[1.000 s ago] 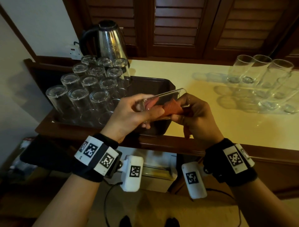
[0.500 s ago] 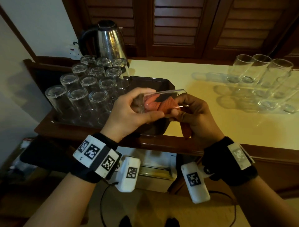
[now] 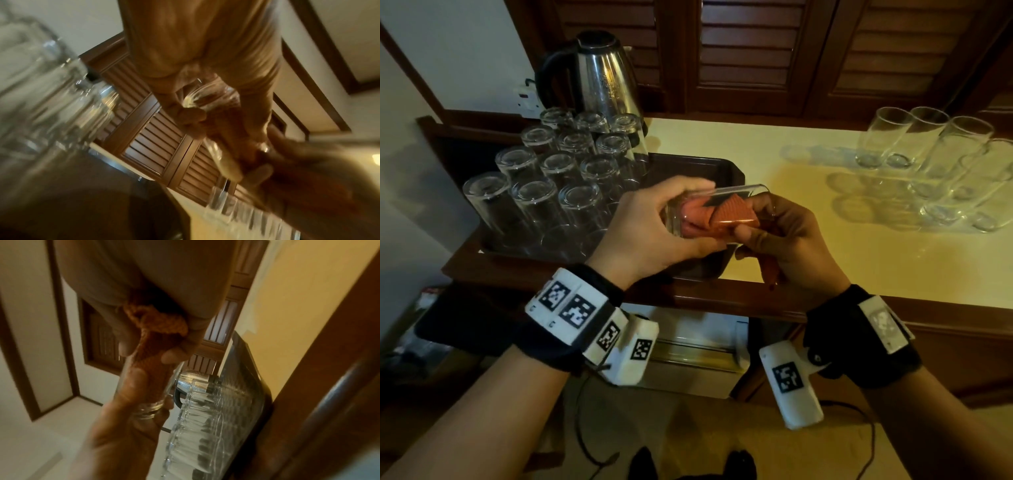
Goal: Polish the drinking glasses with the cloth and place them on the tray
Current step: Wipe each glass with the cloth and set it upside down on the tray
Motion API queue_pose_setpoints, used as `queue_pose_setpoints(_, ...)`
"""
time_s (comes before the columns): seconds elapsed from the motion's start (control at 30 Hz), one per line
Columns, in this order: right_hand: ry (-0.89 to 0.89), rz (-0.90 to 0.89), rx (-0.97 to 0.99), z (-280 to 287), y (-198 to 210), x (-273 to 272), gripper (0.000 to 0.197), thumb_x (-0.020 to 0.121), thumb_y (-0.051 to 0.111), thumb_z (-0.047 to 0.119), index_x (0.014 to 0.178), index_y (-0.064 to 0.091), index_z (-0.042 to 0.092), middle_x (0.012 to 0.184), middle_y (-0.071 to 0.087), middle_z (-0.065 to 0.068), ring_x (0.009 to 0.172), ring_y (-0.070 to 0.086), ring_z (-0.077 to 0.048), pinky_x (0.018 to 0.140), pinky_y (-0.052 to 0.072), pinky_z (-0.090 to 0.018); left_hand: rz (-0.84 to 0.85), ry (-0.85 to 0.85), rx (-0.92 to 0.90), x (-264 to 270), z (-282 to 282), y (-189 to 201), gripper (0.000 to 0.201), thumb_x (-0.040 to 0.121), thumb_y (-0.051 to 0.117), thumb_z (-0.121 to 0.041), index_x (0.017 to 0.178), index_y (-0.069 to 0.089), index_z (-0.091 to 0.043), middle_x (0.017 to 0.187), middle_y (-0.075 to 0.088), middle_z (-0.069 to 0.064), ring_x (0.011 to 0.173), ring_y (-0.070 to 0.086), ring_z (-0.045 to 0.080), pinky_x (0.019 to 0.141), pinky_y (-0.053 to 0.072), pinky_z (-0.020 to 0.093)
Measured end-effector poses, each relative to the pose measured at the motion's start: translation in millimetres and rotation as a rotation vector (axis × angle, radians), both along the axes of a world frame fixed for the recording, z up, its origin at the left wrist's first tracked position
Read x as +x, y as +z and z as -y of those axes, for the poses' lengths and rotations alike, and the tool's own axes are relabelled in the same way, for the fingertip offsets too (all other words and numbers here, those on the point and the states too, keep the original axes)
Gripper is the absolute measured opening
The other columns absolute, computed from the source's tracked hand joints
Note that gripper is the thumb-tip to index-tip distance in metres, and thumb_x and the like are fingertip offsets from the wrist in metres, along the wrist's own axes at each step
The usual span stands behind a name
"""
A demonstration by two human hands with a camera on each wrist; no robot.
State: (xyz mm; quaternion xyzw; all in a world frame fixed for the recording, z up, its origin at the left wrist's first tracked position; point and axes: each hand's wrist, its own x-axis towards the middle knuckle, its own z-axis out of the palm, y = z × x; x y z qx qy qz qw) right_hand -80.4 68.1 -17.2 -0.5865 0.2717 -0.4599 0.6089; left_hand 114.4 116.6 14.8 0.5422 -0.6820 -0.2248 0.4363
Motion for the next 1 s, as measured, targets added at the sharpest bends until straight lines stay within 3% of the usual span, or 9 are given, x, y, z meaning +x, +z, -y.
queue_pose_setpoints(0.07, -0.027, 0.008, 0.023, 2, 0, -2, 0.014, 0.081, 0.066, 0.006, 0.095, 0.067, 0.006, 0.086, 0.074, -0.008, 0.073, 0.068, -0.024, 0.066, 0.057, -0.039, 0.077, 0.000, -0.014, 0, 1, -3, 0.077, 0.061, 0.085, -0.046, 0.131, 0.058, -0.029, 0.113, 0.060, -0.024, 0.105, 0.061, -0.010, 0.087, 0.049, 0.009)
queue_pose_setpoints(0.13, -0.051, -0.019, -0.013, 4, 2, -5, 0.008, 0.085, 0.066, 0.004, 0.093, 0.065, 0.005, 0.087, 0.073, -0.014, 0.073, 0.071, -0.025, 0.065, 0.059, -0.047, -0.050, -0.007, 0.192, 0, 3, 1, 0.078, 0.058, 0.079, -0.053, 0.129, 0.056, -0.032, 0.111, 0.064, -0.016, 0.090, 0.067, -0.004, 0.075, 0.053, 0.011)
queue_pose_setpoints(0.27, -0.064, -0.099, -0.086, 6, 5, -6, 0.015, 0.089, 0.061, -0.010, 0.090, 0.061, 0.006, 0.081, 0.067, -0.017, 0.055, 0.065, -0.010, 0.034, 0.043, -0.020, -0.373, -0.070, 0.426, 1, 5, 3, 0.056, 0.063, 0.075, -0.044, 0.114, 0.065, -0.023, 0.097, 0.073, 0.005, 0.059, 0.066, 0.014, 0.052, 0.052, 0.017)
queue_pose_setpoints(0.37, -0.003, -0.057, -0.063, 7, 4, -5, 0.022, 0.083, 0.066, -0.012, 0.094, 0.064, 0.006, 0.085, 0.072, -0.012, 0.068, 0.071, -0.016, 0.059, 0.060, -0.042, -0.170, -0.033, 0.254, 4, 4, 4, 0.060, 0.064, 0.077, -0.042, 0.120, 0.063, -0.025, 0.102, 0.069, -0.007, 0.074, 0.069, 0.007, 0.064, 0.056, 0.017)
queue_pose_setpoints(0.43, -0.005, -0.028, -0.034, 7, 1, -6, 0.028, 0.076, 0.071, -0.009, 0.098, 0.066, 0.007, 0.084, 0.076, -0.004, 0.075, 0.073, -0.022, 0.066, 0.058, -0.054, 0.031, -0.048, 0.105, 5, 4, 6, 0.068, 0.062, 0.076, -0.048, 0.125, 0.057, -0.031, 0.112, 0.060, -0.023, 0.095, 0.063, -0.009, 0.080, 0.052, 0.010)
queue_pose_setpoints(0.53, -0.050, 0.037, 0.002, 7, 2, -6, 0.028, 0.075, 0.072, -0.010, 0.096, 0.066, 0.007, 0.083, 0.075, -0.004, 0.072, 0.070, -0.021, 0.055, 0.056, -0.036, -0.105, -0.059, 0.122, 3, 9, 6, 0.067, 0.065, 0.079, -0.038, 0.126, 0.057, -0.026, 0.112, 0.062, -0.017, 0.093, 0.065, -0.007, 0.079, 0.052, 0.012)
queue_pose_setpoints(0.67, -0.094, 0.030, 0.029, 9, 3, -7, 0.029, 0.080, 0.065, -0.019, 0.091, 0.064, 0.008, 0.080, 0.072, -0.008, 0.060, 0.067, -0.021, 0.031, 0.041, -0.022, -0.417, -0.044, 0.429, -6, 15, 8, 0.058, 0.079, 0.078, -0.041, 0.128, 0.058, -0.017, 0.104, 0.068, 0.006, 0.059, 0.060, 0.011, 0.050, 0.047, 0.017)
queue_pose_setpoints(0.8, -0.026, 0.057, -0.017, 13, 9, -4, 0.027, 0.075, 0.072, -0.011, 0.098, 0.065, 0.004, 0.077, 0.072, -0.002, 0.061, 0.065, -0.017, 0.050, 0.048, -0.036, -0.248, -0.010, 0.318, -4, 20, 23, 0.058, 0.067, 0.075, -0.043, 0.119, 0.062, -0.021, 0.102, 0.069, 0.003, 0.057, 0.062, 0.008, 0.048, 0.050, 0.017)
queue_pose_setpoints(1.0, -0.055, 0.110, 0.124, 18, 22, -12, 0.028, 0.078, 0.072, 0.003, 0.105, 0.065, 0.003, 0.089, 0.070, -0.004, 0.074, 0.056, -0.027, 0.051, 0.044, -0.028, 0.218, -0.083, 0.158, 2, 34, 69, 0.067, 0.059, 0.077, -0.054, 0.121, 0.060, -0.033, 0.115, 0.058, -0.023, 0.102, 0.057, -0.016, 0.078, 0.050, 0.008)
